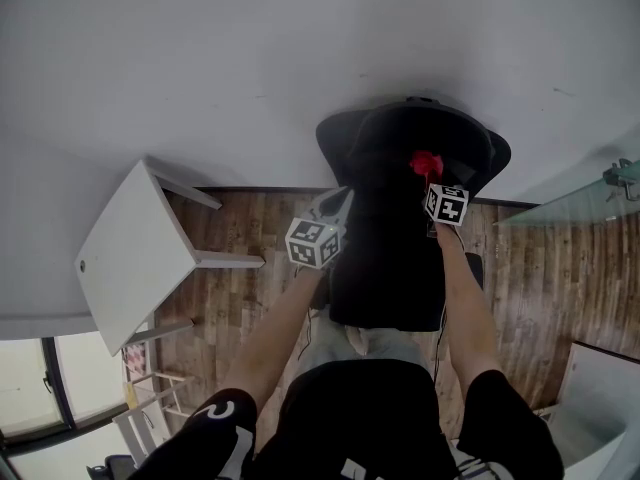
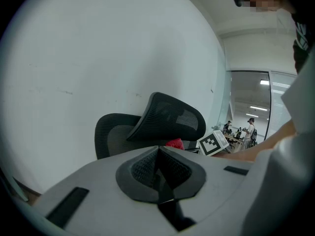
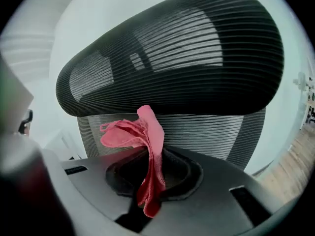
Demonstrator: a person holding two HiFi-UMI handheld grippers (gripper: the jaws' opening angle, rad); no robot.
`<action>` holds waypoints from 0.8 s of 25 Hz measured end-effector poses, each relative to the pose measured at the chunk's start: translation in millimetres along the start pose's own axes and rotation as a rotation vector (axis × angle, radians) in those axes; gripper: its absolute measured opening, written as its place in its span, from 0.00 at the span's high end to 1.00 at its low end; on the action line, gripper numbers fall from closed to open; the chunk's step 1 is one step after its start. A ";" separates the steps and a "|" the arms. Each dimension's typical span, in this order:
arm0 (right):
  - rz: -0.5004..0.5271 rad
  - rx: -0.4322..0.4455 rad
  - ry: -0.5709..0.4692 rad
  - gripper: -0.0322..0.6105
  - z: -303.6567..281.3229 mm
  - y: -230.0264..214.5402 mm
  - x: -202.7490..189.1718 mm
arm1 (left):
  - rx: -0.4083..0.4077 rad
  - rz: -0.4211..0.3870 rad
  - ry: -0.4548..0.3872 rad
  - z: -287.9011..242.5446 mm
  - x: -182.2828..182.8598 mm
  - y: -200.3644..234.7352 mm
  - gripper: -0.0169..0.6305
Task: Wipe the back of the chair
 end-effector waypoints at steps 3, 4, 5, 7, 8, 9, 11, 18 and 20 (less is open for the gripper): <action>-0.012 -0.022 0.001 0.84 7.9 -19.5 -4.4 | -0.004 -0.016 0.004 -3.4 1.0 -12.3 0.94; -0.016 -0.029 0.002 0.84 10.1 -25.9 -5.8 | -0.006 -0.021 0.007 -5.0 1.2 -16.2 0.94; -0.019 -0.035 0.004 0.84 12.2 -32.1 -7.3 | -0.008 -0.026 0.010 -6.7 1.6 -20.0 0.94; -0.026 -0.047 0.007 0.84 16.3 -43.8 -9.8 | -0.014 -0.036 0.013 -9.6 2.4 -27.0 0.94; -0.031 -0.054 0.007 0.84 18.3 -49.3 -10.9 | -0.017 -0.042 0.016 -10.9 3.0 -30.1 0.94; -0.036 -0.060 0.006 0.84 20.3 -54.7 -11.9 | -0.019 -0.047 0.018 -12.1 3.8 -32.9 0.94; -0.049 -0.072 0.005 0.84 24.0 -66.1 -14.1 | -0.023 -0.058 0.023 -14.8 5.7 -38.4 0.94; -0.091 -0.133 -0.007 0.84 44.3 -106.1 -19.0 | -0.047 -0.089 0.039 -26.4 8.3 -56.2 0.94; -0.099 -0.147 -0.008 0.84 49.1 -116.8 -21.7 | -0.055 -0.096 0.043 -30.2 9.5 -61.2 0.94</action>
Point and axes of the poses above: the fingertips, and each gripper's own axes: z backward along the fingers, y to its left, x out of its top, the point moved 9 cm from there along z, backward along the fingers, and after that the axes turned 10 degrees about y, right-handed, at the moved point
